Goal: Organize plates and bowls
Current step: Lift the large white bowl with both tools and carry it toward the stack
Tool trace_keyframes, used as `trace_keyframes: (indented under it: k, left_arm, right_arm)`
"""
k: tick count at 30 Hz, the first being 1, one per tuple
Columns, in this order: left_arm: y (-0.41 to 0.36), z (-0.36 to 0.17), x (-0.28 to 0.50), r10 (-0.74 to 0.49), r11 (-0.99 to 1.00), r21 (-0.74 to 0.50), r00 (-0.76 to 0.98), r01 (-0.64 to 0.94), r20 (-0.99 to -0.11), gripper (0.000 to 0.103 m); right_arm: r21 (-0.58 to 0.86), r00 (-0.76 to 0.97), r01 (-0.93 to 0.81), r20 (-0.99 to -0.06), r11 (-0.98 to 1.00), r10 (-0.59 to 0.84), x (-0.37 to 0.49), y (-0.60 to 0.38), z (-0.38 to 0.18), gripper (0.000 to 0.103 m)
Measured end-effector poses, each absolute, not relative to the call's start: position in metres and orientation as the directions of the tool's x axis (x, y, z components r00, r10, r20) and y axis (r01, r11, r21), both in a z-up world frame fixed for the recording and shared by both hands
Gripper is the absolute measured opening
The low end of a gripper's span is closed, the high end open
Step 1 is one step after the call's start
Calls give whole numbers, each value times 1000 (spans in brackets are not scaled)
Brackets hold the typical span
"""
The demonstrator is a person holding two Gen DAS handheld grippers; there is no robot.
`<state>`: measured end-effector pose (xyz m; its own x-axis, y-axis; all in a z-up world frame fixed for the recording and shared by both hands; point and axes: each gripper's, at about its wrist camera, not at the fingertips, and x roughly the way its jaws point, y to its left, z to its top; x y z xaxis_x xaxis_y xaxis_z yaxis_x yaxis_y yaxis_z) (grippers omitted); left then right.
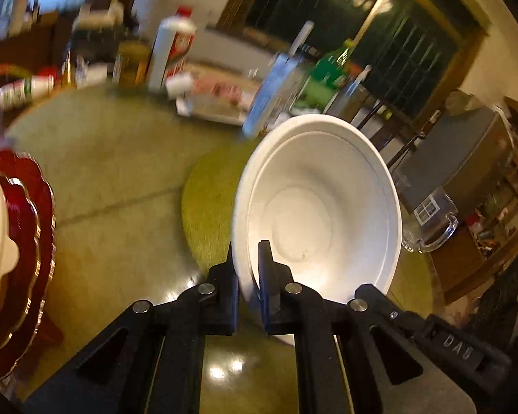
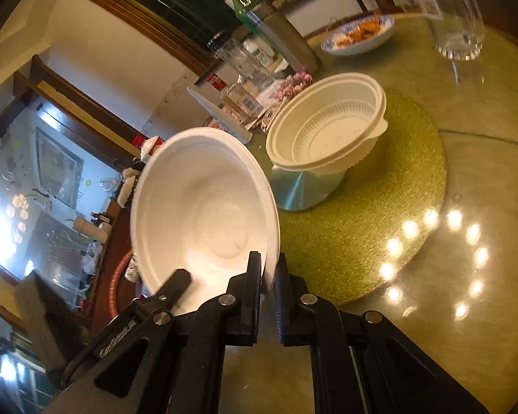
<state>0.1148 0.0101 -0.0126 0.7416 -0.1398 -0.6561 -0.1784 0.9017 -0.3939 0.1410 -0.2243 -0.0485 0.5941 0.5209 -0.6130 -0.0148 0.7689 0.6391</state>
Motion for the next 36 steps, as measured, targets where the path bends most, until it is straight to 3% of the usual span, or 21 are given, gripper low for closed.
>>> trace_keyframes:
  k: [5,16,29,36]
  left_arm:
    - [3,-8,104,-85,941,-316,821,-120,-565,9]
    - [6,-3,94,-80,959,-275,867,-67,-492,11]
    - [30,6,79,-183,897,-441,900,-12,-396,7]
    - [31,7,80,-180,898,-441,901,-15,-396,6]
  right_arm:
    - [605,668,-77,-559,793,491,129,-221,-37,7]
    - [542,749,-153,-482,826,455,113,-212,-26,7]
    - [536,774,-214,-417,816,477,100,-206,-17,7]
    - [540,765,-220,-421,813,486,102,-204,-19,8]
